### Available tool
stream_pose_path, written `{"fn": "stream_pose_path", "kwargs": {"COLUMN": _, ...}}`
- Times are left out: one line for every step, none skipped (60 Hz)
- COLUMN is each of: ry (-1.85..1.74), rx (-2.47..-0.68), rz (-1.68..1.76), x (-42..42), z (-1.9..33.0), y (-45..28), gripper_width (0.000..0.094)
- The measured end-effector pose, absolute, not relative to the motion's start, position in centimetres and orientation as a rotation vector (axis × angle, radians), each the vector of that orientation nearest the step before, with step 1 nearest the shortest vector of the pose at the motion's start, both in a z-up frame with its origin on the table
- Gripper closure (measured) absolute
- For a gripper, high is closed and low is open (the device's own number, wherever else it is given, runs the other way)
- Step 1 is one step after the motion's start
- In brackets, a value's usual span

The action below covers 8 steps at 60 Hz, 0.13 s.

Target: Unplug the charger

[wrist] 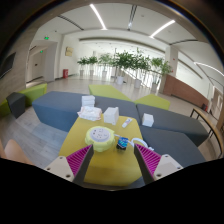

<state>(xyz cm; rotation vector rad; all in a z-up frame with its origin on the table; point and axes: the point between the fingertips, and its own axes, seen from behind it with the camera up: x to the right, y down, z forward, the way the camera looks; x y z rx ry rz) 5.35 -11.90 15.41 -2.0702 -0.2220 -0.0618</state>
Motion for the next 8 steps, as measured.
{"fn": "stream_pose_path", "kwargs": {"ry": -0.222, "rx": -2.068, "rz": -0.060, "x": 5.4, "z": 15.3, "y": -11.9, "gripper_width": 0.0088}}
{"fn": "stream_pose_path", "kwargs": {"ry": -0.225, "rx": -2.068, "rz": -0.066, "x": 5.5, "z": 15.1, "y": -12.0, "gripper_width": 0.0089}}
{"fn": "stream_pose_path", "kwargs": {"ry": -0.228, "rx": -2.074, "rz": -0.076, "x": 5.8, "z": 14.9, "y": -12.0, "gripper_width": 0.0092}}
{"fn": "stream_pose_path", "kwargs": {"ry": -0.225, "rx": -2.084, "rz": -0.085, "x": 6.1, "z": 14.5, "y": -12.1, "gripper_width": 0.0091}}
{"fn": "stream_pose_path", "kwargs": {"ry": -0.218, "rx": -2.091, "rz": -0.088, "x": 6.4, "z": 14.2, "y": -12.2, "gripper_width": 0.0089}}
{"fn": "stream_pose_path", "kwargs": {"ry": -0.209, "rx": -2.096, "rz": -0.083, "x": 6.7, "z": 14.0, "y": -12.3, "gripper_width": 0.0087}}
{"fn": "stream_pose_path", "kwargs": {"ry": -0.199, "rx": -2.100, "rz": -0.069, "x": 6.8, "z": 13.7, "y": -12.4, "gripper_width": 0.0084}}
{"fn": "stream_pose_path", "kwargs": {"ry": -0.189, "rx": -2.105, "rz": -0.051, "x": 6.7, "z": 13.5, "y": -12.3, "gripper_width": 0.0083}}
